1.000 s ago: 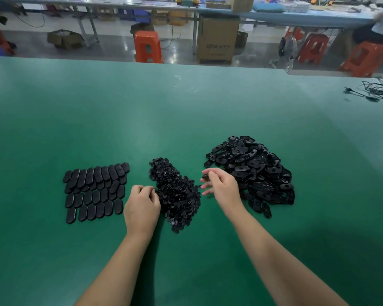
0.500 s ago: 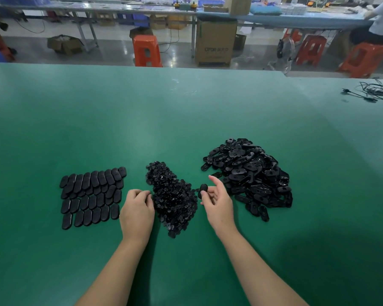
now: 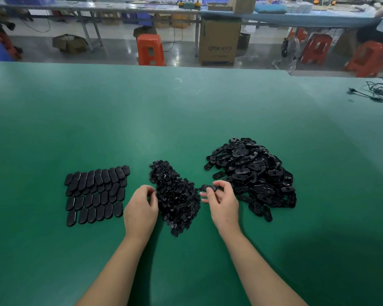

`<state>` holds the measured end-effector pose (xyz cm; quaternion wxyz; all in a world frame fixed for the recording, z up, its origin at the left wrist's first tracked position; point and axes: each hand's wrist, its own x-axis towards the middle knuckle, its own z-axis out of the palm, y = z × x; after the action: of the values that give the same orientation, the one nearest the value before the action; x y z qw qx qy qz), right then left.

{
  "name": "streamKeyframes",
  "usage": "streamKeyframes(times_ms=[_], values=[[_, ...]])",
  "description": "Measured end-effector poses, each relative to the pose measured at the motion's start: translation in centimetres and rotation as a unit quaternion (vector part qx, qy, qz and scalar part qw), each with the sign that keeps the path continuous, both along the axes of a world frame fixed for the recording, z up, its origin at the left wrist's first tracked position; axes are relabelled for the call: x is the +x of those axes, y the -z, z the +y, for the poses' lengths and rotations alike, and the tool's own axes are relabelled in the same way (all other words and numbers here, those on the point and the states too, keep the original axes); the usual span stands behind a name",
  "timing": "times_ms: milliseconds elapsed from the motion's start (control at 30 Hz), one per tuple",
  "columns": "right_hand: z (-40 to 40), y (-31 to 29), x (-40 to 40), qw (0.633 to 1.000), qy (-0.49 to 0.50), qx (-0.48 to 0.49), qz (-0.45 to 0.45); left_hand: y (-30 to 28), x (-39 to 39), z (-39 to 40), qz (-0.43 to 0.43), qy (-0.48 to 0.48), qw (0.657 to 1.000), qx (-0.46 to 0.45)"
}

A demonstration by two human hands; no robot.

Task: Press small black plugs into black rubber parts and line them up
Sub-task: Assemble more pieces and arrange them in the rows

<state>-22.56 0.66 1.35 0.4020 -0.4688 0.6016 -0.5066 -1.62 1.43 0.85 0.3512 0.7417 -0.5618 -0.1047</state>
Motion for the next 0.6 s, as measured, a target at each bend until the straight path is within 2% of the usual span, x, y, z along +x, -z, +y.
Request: streamKeyframes(times_ms=[267,433,600], values=[[0.12,-0.16,-0.05,1.000,-0.008,0.002,0.016,-0.02,0.23,-0.05,0.043,0.032,0.998,-0.014],[0.14,-0.34,-0.07,0.999,-0.007,0.003,0.034,-0.33,0.40,-0.04,0.141,0.000,0.990,-0.013],[0.05,-0.09,-0.10,1.000,-0.007,0.012,0.025,-0.50,0.50,-0.02,0.175,-0.015,0.984,-0.013]])
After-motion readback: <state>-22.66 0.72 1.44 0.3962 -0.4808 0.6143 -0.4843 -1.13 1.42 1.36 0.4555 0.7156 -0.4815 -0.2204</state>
